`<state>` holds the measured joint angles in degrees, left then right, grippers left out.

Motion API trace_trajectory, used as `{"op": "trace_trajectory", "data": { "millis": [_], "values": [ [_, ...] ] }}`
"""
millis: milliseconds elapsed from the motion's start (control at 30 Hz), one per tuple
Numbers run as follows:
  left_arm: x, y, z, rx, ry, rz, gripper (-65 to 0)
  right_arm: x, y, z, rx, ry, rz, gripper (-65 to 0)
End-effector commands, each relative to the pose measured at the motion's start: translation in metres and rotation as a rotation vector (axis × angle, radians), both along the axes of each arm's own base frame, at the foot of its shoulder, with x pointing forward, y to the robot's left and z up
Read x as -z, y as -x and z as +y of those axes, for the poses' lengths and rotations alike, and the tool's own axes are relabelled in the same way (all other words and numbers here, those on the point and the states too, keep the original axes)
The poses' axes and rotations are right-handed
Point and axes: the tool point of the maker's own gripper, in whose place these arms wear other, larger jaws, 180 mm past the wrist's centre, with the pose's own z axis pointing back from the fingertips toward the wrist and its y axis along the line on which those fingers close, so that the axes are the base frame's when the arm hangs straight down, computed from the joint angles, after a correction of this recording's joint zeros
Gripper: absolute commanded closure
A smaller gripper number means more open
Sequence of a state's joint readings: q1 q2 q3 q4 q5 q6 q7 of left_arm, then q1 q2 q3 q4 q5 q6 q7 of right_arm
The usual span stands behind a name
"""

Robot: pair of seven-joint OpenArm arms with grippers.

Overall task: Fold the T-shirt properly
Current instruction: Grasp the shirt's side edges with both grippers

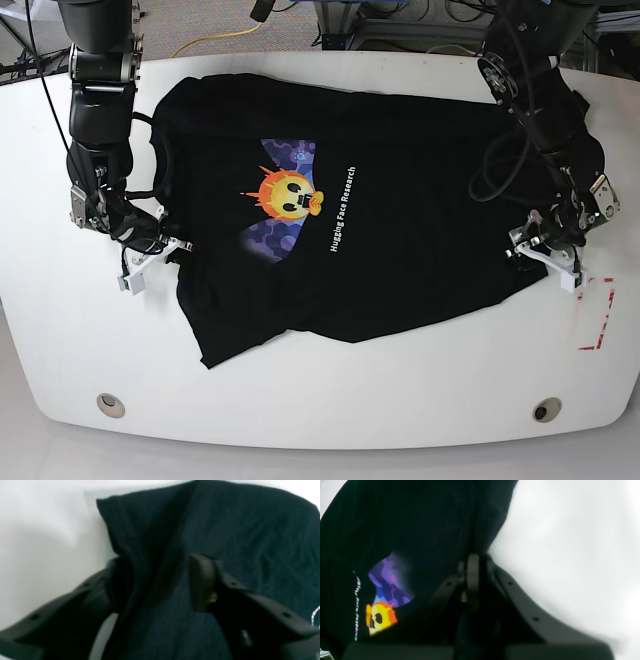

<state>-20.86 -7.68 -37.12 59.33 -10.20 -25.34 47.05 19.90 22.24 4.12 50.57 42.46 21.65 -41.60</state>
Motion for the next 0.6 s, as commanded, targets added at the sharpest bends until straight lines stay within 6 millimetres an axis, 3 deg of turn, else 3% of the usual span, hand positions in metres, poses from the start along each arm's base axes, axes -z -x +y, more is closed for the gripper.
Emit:
{"op": "trace_trajectory", "data": {
  "millis": [0,300,567],
  "values": [
    [-0.018,-0.008,0.011,-0.005,-0.005,-0.056,-38.6,-0.01,-0.007,-0.008,-0.001,0.023,-0.016,0.0],
    [-0.02,-0.003,0.013,0.027,0.019,-0.073,-38.8,-0.01,-0.007,-0.008,-0.002,0.023,-0.015,0.0],
    [-0.021,0.006,0.029,-0.058,0.101,-0.127,-38.8,-0.009,-0.007,-0.007,-0.003,0.023,-0.013,0.0]
  ]
}}
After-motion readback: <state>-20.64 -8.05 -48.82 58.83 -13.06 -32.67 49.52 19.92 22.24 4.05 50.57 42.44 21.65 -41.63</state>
